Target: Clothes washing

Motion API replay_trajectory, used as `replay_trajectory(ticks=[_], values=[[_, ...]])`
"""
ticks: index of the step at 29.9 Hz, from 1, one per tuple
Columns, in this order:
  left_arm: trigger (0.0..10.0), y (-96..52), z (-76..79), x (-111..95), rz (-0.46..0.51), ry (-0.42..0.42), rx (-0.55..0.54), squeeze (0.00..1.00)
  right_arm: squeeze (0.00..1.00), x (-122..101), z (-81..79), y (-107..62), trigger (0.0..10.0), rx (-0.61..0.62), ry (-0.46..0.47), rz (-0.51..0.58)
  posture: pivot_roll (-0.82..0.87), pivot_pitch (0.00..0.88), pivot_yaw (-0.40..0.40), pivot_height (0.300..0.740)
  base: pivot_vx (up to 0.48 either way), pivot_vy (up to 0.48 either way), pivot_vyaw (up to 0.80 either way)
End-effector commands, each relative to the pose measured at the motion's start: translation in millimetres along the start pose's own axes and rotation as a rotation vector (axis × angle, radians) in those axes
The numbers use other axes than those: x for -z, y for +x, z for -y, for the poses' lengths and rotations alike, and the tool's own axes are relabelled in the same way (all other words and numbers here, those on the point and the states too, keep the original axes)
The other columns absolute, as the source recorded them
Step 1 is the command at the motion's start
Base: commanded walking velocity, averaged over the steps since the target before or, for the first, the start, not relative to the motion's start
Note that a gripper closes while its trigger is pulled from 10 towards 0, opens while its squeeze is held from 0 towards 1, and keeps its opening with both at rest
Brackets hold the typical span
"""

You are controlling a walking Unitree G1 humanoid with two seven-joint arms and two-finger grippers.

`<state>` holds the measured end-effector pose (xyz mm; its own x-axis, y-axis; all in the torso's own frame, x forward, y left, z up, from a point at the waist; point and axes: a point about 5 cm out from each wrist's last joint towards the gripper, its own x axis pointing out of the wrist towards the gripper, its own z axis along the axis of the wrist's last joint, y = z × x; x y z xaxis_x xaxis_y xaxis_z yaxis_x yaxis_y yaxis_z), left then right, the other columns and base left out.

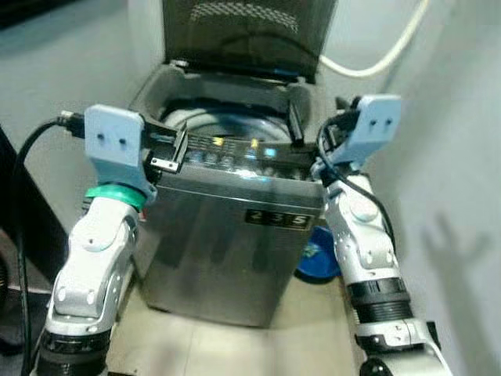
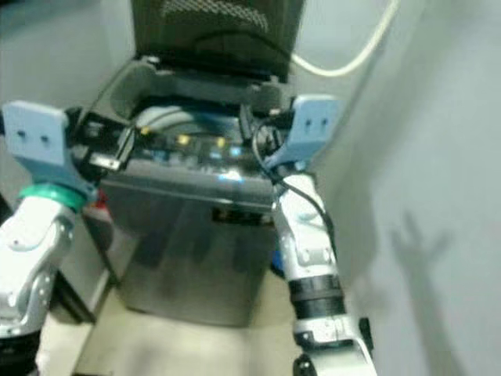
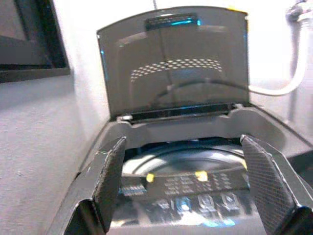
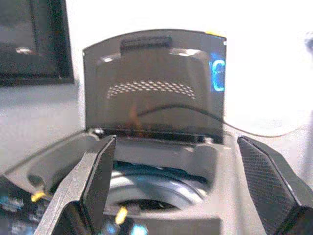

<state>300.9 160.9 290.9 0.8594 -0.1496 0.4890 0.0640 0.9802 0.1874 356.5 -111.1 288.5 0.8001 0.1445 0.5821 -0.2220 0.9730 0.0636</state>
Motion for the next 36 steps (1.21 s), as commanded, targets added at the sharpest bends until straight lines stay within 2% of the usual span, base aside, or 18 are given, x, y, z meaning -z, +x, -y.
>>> replay_trajectory(ticks=[1,6,12,15,16,21,22,24,25,27,35,36], values=[[10.0,-2.2,-1.2,2,-0.01,0.012,0.001,0.0,0.0,4,-5.7,-1.8,10.0,-0.027,-0.024,-0.01,0.13,0.069,-0.042,0.74,0.0,0.0,0.52],[10.0,-4.3,4.3,8,-0.048,0.006,0.03,0.0,0.0,8,-9.6,-3.9,10.0,-0.069,-0.076,-0.031,0.13,0.069,-0.042,0.74,0.0,0.0,0.74],[10.0,-10.0,11.3,21,-0.109,0.004,0.063,0.0,0.0,15,-13.8,-9.3,10.0,-0.101,-0.09,-0.055,0.13,0.069,-0.043,0.74,0.0,0.0,0.79],[10.0,-26.6,21.9,47,-0.223,-0.019,0.093,0.0,0.0,41,-15.3,-32.3,10.0,-0.154,-0.142,-0.147,0.13,0.07,-0.047,0.74,0.0,0.0,0.78],[10.0,-26.6,21.9,47,-0.223,-0.019,0.093,0.0,0.0,41,-15.3,-32.3,10.0,-0.154,-0.142,-0.147,0.13,0.07,-0.047,0.74,0.0,0.0,0.78],[10.0,-53.8,36.6,80,-0.377,-0.038,0.12,0.0,0.0,80,-9.3,-72.0,10.0,-0.177,-0.191,-0.307,0.13,0.072,-0.049,0.74,0.0,0.0,0.78],[10.0,-53.8,36.6,80,-0.377,-0.038,0.12,0.0,0.0,80,-9.3,-72.0,10.0,-0.177,-0.191,-0.307,0.13,0.072,-0.049,0.74,0.0,0.0,0.78],[10.0,-63.3,39.4,91,-0.424,-0.028,0.124,0.0,0.0,94,-5.4,-87.7,10.0,-0.169,-0.199,-0.373,0.13,0.073,-0.047,0.74,0.0,0.0,0.78],[10.0,-63.3,39.4,91,-0.424,-0.028,0.124,0.0,0.0,94,-5.4,-87.7,10.0,-0.169,-0.199,-0.373,0.13,0.073,-0.047,0.74,0.0,0.0,0.78],[10.0,-75.7,40.5,104,-0.484,-0.021,0.117,0.0,0.0,111,2.8,-107.0,10.0,-0.115,-0.157,-0.466,0.13,0.073,-0.045,0.74,0.0,0.0,0.78],[10.0,-75.7,40.5,104,-0.484,-0.021,0.117,0.0,0.0,111,2.8,-107.0,10.0,-0.115,-0.157,-0.466,0.13,0.073,-0.045,0.74,0.0,0.0,0.78],[10.0,-94.6,38.8,126,-0.571,-0.002,0.1,0.0,0.0,130,18.3,-132.6,10.0,-0.018,-0.123,-0.58,0.13,0.071,-0.039,0.74,0.0,0.0,0.77]])
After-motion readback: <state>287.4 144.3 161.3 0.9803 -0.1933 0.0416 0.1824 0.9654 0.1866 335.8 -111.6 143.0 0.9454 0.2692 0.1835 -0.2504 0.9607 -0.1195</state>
